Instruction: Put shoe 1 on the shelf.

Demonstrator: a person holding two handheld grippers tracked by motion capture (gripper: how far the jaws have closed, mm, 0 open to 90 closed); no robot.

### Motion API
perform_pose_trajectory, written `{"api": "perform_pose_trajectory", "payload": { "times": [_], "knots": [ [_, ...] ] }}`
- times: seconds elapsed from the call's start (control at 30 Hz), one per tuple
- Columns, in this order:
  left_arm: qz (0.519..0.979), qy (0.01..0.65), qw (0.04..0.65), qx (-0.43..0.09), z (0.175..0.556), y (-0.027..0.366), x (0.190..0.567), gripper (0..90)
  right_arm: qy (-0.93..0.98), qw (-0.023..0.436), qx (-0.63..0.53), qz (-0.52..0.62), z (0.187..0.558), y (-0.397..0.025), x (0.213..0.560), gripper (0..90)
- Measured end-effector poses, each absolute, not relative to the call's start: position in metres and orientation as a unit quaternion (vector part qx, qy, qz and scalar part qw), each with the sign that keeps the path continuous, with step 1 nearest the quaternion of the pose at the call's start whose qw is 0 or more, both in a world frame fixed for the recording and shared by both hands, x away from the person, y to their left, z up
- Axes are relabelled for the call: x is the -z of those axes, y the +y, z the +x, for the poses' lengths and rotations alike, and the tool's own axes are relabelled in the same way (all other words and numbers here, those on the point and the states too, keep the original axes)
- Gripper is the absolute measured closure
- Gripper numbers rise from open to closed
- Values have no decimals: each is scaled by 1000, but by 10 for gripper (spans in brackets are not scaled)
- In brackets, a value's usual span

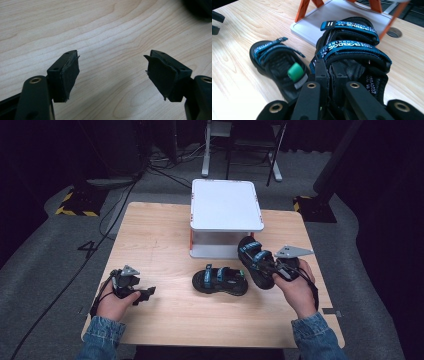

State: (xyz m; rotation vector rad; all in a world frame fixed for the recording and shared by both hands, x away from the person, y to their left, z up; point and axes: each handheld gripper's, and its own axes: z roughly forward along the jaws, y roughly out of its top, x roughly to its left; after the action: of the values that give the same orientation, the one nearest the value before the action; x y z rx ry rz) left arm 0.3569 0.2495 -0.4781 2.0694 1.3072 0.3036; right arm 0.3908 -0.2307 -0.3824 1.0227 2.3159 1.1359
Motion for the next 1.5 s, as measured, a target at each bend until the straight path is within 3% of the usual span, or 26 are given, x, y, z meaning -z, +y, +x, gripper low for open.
{"api": "perform_pose_trajectory", "payload": {
  "times": [0.63, 1.5],
  "knots": [
    [783, 516, 327, -120, 341, 268, 482, 260, 841, 195, -380, 331, 452, -162, 380, 866],
    [780, 516, 333, -118, 347, 268, 482, 260, 845, 244, -355, 316, 473, -91, 421, 862]
  ]
}}
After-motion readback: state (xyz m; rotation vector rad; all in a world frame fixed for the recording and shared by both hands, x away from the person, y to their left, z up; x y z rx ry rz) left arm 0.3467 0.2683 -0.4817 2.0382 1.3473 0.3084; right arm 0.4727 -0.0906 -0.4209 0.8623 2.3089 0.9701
